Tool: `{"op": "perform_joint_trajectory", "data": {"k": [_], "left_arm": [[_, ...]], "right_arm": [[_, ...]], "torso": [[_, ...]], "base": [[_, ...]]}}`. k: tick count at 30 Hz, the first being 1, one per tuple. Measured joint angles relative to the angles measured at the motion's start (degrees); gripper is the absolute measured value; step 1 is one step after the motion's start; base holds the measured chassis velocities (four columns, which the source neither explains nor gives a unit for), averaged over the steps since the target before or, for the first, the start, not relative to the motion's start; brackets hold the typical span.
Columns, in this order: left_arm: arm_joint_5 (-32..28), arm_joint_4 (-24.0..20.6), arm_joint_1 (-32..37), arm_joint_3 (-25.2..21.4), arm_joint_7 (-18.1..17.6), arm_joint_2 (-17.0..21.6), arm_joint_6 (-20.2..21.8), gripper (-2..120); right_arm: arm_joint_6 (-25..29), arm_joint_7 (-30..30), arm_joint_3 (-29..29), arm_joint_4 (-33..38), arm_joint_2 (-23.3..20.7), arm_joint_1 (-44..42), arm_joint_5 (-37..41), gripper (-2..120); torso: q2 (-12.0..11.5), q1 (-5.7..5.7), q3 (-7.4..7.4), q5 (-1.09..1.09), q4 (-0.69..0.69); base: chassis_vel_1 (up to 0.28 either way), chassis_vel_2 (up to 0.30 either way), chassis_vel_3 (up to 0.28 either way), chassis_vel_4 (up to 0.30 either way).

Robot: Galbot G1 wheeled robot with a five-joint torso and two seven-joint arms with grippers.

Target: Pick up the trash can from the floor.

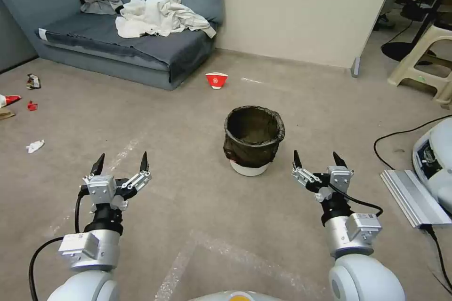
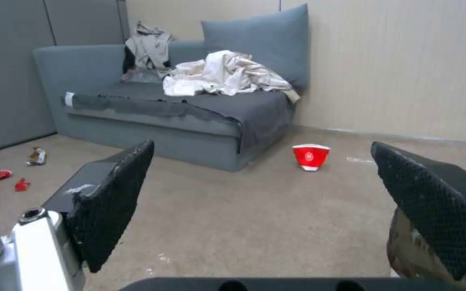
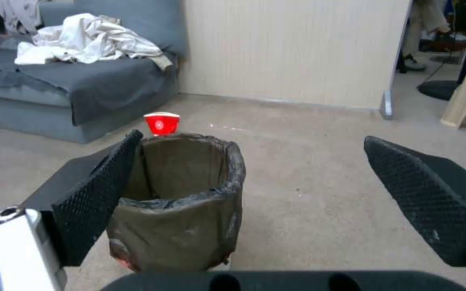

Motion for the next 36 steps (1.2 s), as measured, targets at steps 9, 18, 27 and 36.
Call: {"op": "perform_joint_trajectory", "data": {"k": [9, 18, 27, 36], "left_arm": [[1.26, 0.29, -0.1, -0.1, -0.17, -0.03, -0.33, 100], [1.7, 0.55, -0.15, -0.07, -0.25, -0.05, -0.66, 100], [1.93, 0.98, -0.17, 0.0, -0.23, -0.15, -1.02, 100], [2.03, 1.31, -0.21, 0.03, -0.17, -0.17, -1.32, 100]], "right_arm": [[0.06, -0.03, -0.02, -0.18, 0.07, 0.05, -0.07, 100], [0.12, -0.04, 0.03, -0.18, 0.13, -0.07, -0.09, 100], [0.19, -0.07, 0.06, -0.28, 0.12, -0.06, -0.09, 100], [0.22, -0.09, 0.08, -0.41, 0.13, -0.01, -0.09, 100]], "torso": [[0.0, 0.0, 0.0, 0.0, 0.0], [0.0, 0.0, 0.0, 0.0, 0.0], [0.0, 0.0, 0.0, 0.0, 0.0], [0.0, 0.0, 0.0, 0.0, 0.0]], "base": [[0.0, 0.0, 0.0, 0.0], [0.0, 0.0, 0.0, 0.0], [-0.054, -0.051, -0.05, -0.051], [-0.065, -0.073, -0.072, -0.075]]}}
